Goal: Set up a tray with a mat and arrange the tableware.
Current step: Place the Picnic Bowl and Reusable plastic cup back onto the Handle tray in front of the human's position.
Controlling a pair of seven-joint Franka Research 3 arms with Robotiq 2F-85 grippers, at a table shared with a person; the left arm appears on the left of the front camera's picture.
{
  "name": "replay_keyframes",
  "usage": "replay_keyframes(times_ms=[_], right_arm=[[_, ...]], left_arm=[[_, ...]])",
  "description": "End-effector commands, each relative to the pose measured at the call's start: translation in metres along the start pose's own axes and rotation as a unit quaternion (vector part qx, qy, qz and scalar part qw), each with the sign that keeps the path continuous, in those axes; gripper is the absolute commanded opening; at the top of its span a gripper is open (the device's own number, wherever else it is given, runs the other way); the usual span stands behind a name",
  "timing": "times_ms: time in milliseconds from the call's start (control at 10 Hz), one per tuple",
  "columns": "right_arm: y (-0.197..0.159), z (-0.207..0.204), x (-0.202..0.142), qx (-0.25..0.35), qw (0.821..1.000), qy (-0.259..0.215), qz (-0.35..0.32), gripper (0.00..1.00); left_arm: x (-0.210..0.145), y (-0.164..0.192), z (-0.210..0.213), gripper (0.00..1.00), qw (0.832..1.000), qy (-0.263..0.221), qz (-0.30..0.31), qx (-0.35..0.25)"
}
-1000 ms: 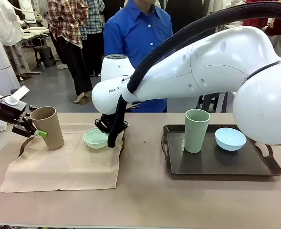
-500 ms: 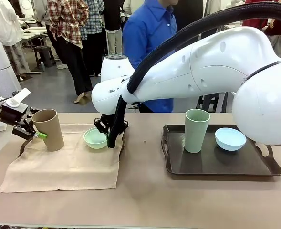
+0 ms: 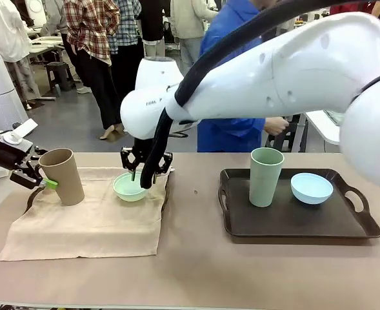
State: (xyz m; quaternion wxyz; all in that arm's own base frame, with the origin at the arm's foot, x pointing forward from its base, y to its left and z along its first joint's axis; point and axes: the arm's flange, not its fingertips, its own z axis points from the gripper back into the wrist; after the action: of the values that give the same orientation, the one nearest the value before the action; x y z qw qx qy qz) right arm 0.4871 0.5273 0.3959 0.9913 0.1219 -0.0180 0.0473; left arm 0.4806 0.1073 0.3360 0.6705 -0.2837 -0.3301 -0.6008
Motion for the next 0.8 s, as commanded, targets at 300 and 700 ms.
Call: replay_keyframes(times_ms=[300, 700], right_arm=[[-0.037, 0.067, -0.059, 0.040, 0.999, -0.006, 0.019, 0.69], [-0.073, 0.127, -0.103, -0.005, 1.000, -0.023, 0.011, 0.69]], left_arm=[[0.012, -0.014, 0.035, 1.00, 0.985, 0.123, 0.118, 0.014], [0.065, -0.038, 0.065, 1.00, 0.910, 0.249, 0.306, 0.130]])
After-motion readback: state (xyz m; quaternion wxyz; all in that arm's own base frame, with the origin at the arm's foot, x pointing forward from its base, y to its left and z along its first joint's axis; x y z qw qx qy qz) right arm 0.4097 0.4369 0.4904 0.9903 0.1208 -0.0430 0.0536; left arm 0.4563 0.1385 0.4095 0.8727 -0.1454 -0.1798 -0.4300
